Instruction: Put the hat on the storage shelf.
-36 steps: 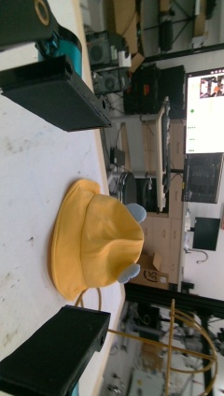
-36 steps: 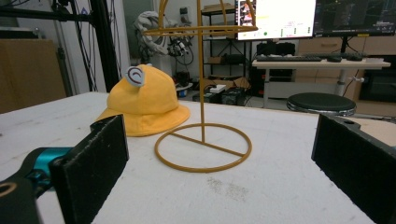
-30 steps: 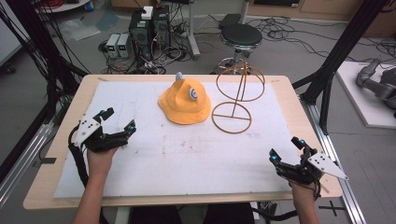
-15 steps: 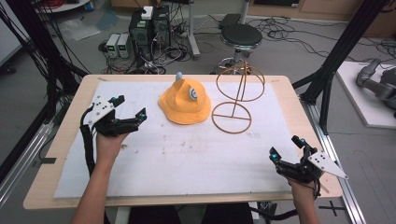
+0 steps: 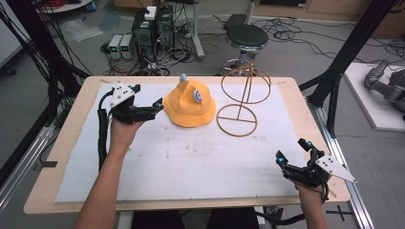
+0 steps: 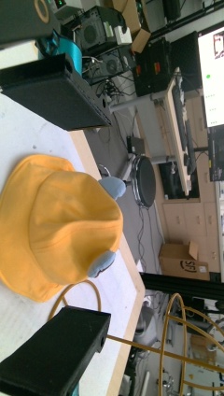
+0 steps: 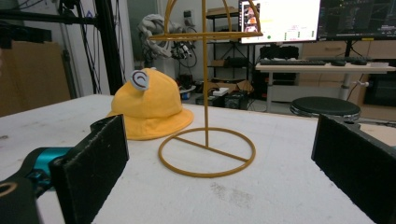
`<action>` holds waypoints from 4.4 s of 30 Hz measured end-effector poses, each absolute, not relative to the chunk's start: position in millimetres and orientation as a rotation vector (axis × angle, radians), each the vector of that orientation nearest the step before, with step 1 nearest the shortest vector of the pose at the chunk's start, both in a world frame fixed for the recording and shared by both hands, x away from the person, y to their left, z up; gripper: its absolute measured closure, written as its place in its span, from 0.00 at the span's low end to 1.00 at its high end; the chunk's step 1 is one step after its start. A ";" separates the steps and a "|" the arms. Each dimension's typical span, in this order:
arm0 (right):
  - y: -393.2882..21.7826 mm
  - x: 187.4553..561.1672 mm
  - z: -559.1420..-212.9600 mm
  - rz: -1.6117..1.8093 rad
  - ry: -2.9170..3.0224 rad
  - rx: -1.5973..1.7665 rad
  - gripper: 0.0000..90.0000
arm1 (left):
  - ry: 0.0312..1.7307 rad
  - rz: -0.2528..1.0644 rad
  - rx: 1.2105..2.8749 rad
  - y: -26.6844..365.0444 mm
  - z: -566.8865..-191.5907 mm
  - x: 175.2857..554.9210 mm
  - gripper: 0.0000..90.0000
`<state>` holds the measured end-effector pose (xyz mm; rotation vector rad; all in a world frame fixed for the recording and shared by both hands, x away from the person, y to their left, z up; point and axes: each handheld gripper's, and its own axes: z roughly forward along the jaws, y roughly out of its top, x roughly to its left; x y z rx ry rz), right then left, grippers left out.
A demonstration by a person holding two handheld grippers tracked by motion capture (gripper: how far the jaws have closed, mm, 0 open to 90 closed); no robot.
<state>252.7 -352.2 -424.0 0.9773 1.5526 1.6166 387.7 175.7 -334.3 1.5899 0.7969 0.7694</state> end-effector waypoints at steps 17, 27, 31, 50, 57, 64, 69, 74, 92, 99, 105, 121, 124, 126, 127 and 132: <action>-353.2 252.7 -425.1 1.632 1.560 0.966 0.04 | 0.790 0.682 1.669 146.1 -337.9 437.2 0.10; -351.0 251.5 -424.5 1.644 1.563 0.960 0.04 | 0.837 0.641 1.685 138.5 -356.1 457.9 0.10; -351.0 251.8 -425.2 1.642 1.569 0.960 0.04 | 0.848 0.625 1.690 134.6 -363.7 465.9 0.10; -354.7 248.9 -427.5 1.657 1.587 0.965 0.04 | 0.837 0.508 1.860 115.3 -383.5 506.1 0.28; -354.6 246.8 -428.3 1.655 1.594 0.977 0.04 | 0.840 0.440 1.855 116.2 -399.7 508.8 0.39; -351.9 247.8 -429.2 1.655 1.601 0.973 0.04 | 0.866 0.405 1.844 117.7 -406.1 509.1 0.56; -350.9 248.1 -429.5 1.654 1.609 0.974 0.04 | 0.840 0.378 1.850 116.0 -407.9 509.1 0.76; -350.5 248.1 -429.9 1.649 1.613 0.972 0.04 | 0.849 0.360 1.845 112.9 -408.8 507.9 0.96; -348.5 248.9 -431.1 1.644 1.621 0.975 0.04 | 0.848 0.442 1.740 120.9 -401.3 495.7 0.98; -348.0 248.9 -431.2 1.646 1.624 0.978 0.04 | 0.833 0.484 1.693 126.9 -387.0 488.8 0.98; -347.5 248.7 -430.7 1.644 1.624 0.972 0.04 | 0.827 0.514 1.628 136.7 -370.9 480.6 0.98; -346.9 250.8 -431.1 1.639 1.625 0.979 0.04 | 0.756 0.601 1.487 141.4 -326.7 456.5 0.98; -346.8 251.4 -431.2 1.639 1.626 0.973 0.04 | 0.734 0.626 1.457 141.8 -314.7 451.9 0.98; -346.3 251.6 -431.3 1.641 1.625 0.977 0.04 | 0.720 0.635 1.428 141.8 -303.5 448.0 0.98; -346.1 251.7 -431.3 1.642 1.627 0.979 0.04 | 0.720 0.635 1.428 141.8 -303.5 448.0 0.98; -345.2 252.4 -431.5 1.640 1.630 0.974 0.04 | 0.712 0.641 1.386 139.5 -287.4 441.9 0.98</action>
